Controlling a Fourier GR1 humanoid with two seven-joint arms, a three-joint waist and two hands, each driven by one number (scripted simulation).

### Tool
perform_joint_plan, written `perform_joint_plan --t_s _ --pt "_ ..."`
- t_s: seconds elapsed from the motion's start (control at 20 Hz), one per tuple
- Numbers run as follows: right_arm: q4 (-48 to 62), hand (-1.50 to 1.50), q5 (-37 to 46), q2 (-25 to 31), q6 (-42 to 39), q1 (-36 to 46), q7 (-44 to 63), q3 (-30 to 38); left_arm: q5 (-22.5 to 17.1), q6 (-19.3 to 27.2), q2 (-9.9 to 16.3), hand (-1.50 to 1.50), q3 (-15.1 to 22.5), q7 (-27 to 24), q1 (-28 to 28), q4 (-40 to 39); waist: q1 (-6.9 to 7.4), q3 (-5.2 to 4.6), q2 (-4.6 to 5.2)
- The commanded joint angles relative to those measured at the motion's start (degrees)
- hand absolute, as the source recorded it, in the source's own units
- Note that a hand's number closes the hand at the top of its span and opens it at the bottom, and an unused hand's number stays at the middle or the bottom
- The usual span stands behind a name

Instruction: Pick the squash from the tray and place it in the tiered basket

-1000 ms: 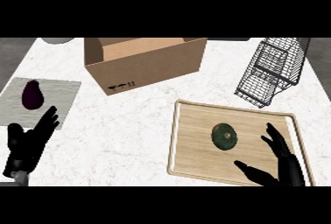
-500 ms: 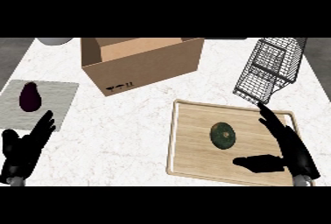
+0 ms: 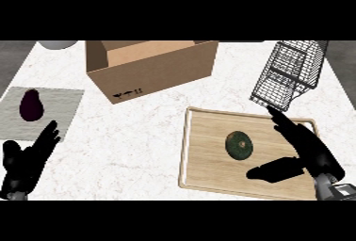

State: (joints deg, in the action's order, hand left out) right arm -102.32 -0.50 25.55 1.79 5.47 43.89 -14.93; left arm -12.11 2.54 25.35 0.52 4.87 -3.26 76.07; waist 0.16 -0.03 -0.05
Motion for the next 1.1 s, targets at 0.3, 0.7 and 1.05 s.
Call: perform_joint_plan --t_s 0.3,0.7,1.05 --pt "-0.92 -1.50 -0.36 0.09 -7.22 -3.11 6.10 6.40 4.50 -0.99 -4.57 0.00 -1.52 -3.98 0.24 -4.90 -0.31 0.02 0.03" --pt "2.75 -1.50 0.75 -5.19 -11.89 -4.34 1.76 8.82 4.60 -3.82 -2.40 0.00 -5.84 5.44 0.48 4.45 -0.07 0.04 0.01" --pt "8.01 -1.50 8.55 -10.88 -10.32 -4.40 -5.35 8.33 6.50 -6.49 -4.65 0.00 -8.47 2.36 0.35 1.98 -0.06 0.03 0.04"
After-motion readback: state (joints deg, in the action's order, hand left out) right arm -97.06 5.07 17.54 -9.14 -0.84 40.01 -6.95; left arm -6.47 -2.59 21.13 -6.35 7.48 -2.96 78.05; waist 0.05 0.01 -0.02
